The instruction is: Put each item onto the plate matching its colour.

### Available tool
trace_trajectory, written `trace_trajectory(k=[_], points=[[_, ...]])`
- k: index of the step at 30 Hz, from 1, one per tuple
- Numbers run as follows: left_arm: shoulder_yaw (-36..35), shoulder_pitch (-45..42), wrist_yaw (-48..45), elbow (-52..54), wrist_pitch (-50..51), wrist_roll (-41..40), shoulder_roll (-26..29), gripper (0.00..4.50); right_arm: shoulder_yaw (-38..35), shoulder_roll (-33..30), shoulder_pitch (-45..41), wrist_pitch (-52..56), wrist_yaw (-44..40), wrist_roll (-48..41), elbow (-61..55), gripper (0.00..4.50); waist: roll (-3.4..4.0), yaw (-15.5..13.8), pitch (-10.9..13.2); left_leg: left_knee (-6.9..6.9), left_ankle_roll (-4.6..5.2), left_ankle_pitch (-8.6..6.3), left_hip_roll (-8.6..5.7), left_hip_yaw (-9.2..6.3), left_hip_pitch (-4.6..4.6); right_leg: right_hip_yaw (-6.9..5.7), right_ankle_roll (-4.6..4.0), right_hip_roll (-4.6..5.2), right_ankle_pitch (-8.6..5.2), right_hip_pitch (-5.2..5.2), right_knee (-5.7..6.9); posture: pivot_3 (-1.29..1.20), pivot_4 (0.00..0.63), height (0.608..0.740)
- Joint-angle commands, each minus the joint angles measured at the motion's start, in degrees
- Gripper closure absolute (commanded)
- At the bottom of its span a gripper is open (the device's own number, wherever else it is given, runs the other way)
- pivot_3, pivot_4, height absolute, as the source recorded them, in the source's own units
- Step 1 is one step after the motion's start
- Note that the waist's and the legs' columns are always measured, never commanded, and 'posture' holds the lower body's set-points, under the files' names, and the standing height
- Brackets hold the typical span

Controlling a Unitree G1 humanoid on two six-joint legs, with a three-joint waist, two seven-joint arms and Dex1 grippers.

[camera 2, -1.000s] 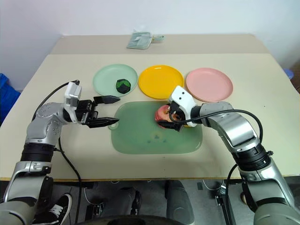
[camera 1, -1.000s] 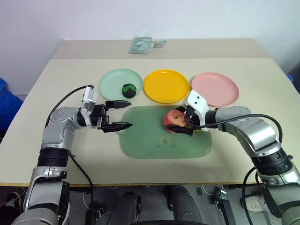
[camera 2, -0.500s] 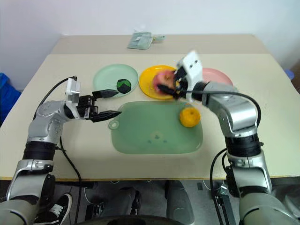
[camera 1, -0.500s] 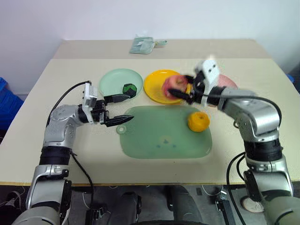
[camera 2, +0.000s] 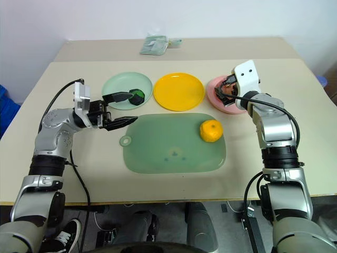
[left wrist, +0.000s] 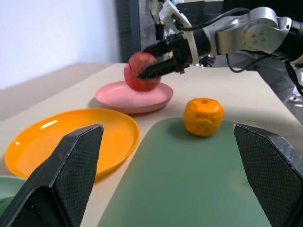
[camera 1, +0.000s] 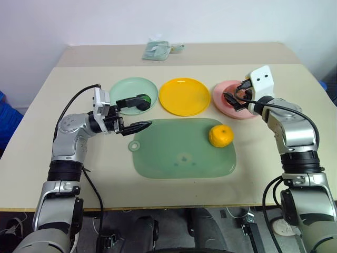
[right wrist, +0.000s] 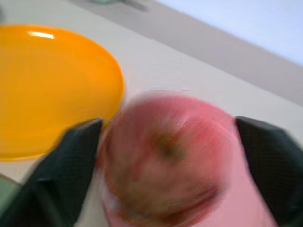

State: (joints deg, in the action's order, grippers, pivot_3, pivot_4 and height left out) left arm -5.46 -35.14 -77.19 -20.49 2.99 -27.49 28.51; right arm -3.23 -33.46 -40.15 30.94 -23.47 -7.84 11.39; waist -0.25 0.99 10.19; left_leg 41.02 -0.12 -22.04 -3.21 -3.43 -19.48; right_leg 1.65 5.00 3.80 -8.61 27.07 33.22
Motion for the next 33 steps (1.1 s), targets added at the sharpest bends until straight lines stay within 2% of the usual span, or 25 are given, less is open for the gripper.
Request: trace_trajectory(k=[1, 5, 7, 9, 13, 17, 25, 28, 29, 30, 33], points=[[-1.3, -1.1, -0.3, 0.0, -0.8, -1.0, 0.3, 0.00, -3.3, -0.3, -1.2, -1.1, -2.0, -2.8, -3.8, 0.02, 0.00, 0.0, 0.0, 0.00, 0.00, 0.00, 0.00, 0.00, 0.00, 0.00, 0.00, 0.00, 0.00, 0.00, 0.00, 0.00, 0.150, 0.740], [-1.5, -1.0, -0.9, 0.2, 0.0, -1.9, 0.4, 0.00, -5.8, -1.1, 1.2, 6.1, -12.7, -14.7, -13.3, 0.02, 0.00, -0.1, 0.0, -0.01, 0.01, -0.01, 0.00, -0.02, -0.02, 0.00, 0.00, 0.00, 0.00, 0.00, -0.02, 0.00, 0.150, 0.740], [-1.5, -1.0, -1.0, 0.3, 0.3, -2.1, 0.5, 0.00, -4.0, -5.0, 5.6, 11.2, -20.6, -20.1, -21.2, 0.02, 0.01, -0.4, 0.0, -0.01, 0.02, -0.01, 0.00, -0.04, -0.02, -0.01, 0.00, -0.01, 0.00, 0.00, -0.03, 0.00, 0.150, 0.740], [-1.5, -0.9, -1.3, 0.3, 0.6, -2.3, 0.5, 0.00, -3.3, -8.3, 8.6, 14.3, -24.2, -22.5, -25.2, 0.02, 0.00, -0.5, 0.0, 0.00, 0.05, -0.03, 0.00, -0.11, -0.03, -0.08, 0.00, 0.00, 0.00, -0.06, -0.07, 0.00, 0.150, 0.740], [-1.4, -0.5, -2.2, 1.0, 1.6, -2.7, 0.4, 0.00, 0.0, -14.7, 13.1, 14.6, -27.1, -19.7, -26.8, 0.02, 0.00, -0.4, 0.0, 0.12, 0.43, -0.24, -0.05, -0.06, 0.13, -0.08, 0.00, 0.06, 0.00, -0.29, -0.13, 0.00, 0.150, 0.740], [-1.1, -0.1, -2.9, 1.3, 2.3, -2.7, 0.6, 0.00, 3.2, -17.4, 15.1, 13.2, -27.0, -16.1, -25.8, 0.02, 0.00, -0.3, 0.0, 0.10, 0.38, -0.21, -0.02, -0.07, 0.14, -0.09, 0.00, 0.02, 0.00, -0.26, -0.11, 0.00, 0.150, 0.740], [-0.9, 0.2, -2.8, 1.3, 2.0, -2.3, 0.2, 0.00, 8.0, -16.9, 17.2, 12.6, -25.3, -10.9, -23.5, 0.02, 0.00, -0.4, 0.0, 0.10, 0.15, -0.09, -0.02, -0.06, 0.12, -0.08, 0.00, 0.03, 0.00, -0.25, -0.12, 0.00, 0.150, 0.740], [-1.2, 0.6, -2.5, 1.5, 1.8, -2.2, 0.5, 0.00, 7.4, -14.9, 16.0, 12.8, -24.5, -11.3, -23.2, 0.86, 0.00, -0.4, 0.0, 0.10, 0.14, -0.08, -0.03, -0.06, 0.13, -0.08, 0.00, 0.04, 0.00, -0.25, -0.12, 0.00, 0.150, 0.740], [-1.3, 0.7, -2.4, 1.5, 1.8, -2.1, 0.6, 0.00, 7.1, -14.4, 15.4, 13.0, -24.5, -11.7, -23.5, 1.27, -0.01, -0.4, 0.0, 0.10, 0.12, -0.07, -0.03, -0.06, 0.13, -0.08, 0.00, 0.03, 0.00, -0.25, -0.12, 0.00, 0.150, 0.740], [-1.4, 0.8, -2.3, 1.5, 1.8, -2.1, 0.7, 0.00, 6.8, -14.1, 15.1, 13.0, -24.6, -11.9, -23.7, 1.44, 0.00, -0.3, 0.0, 0.10, 0.11, -0.06, -0.02, -0.07, 0.13, -0.08, 0.00, 0.03, 0.00, -0.25, -0.12, 0.00, 0.150, 0.740], [-1.9, 1.3, -1.0, 1.6, 1.4, -1.8, 0.9, 0.00, 7.0, -12.9, 13.2, 11.2, -24.7, -11.4, -23.4, 1.44, 0.00, -0.3, 0.0, 0.09, 0.10, -0.06, -0.01, -0.07, 0.12, -0.08, 0.00, 0.02, 0.00, -0.22, -0.12, 0.00, 0.150, 0.740]])
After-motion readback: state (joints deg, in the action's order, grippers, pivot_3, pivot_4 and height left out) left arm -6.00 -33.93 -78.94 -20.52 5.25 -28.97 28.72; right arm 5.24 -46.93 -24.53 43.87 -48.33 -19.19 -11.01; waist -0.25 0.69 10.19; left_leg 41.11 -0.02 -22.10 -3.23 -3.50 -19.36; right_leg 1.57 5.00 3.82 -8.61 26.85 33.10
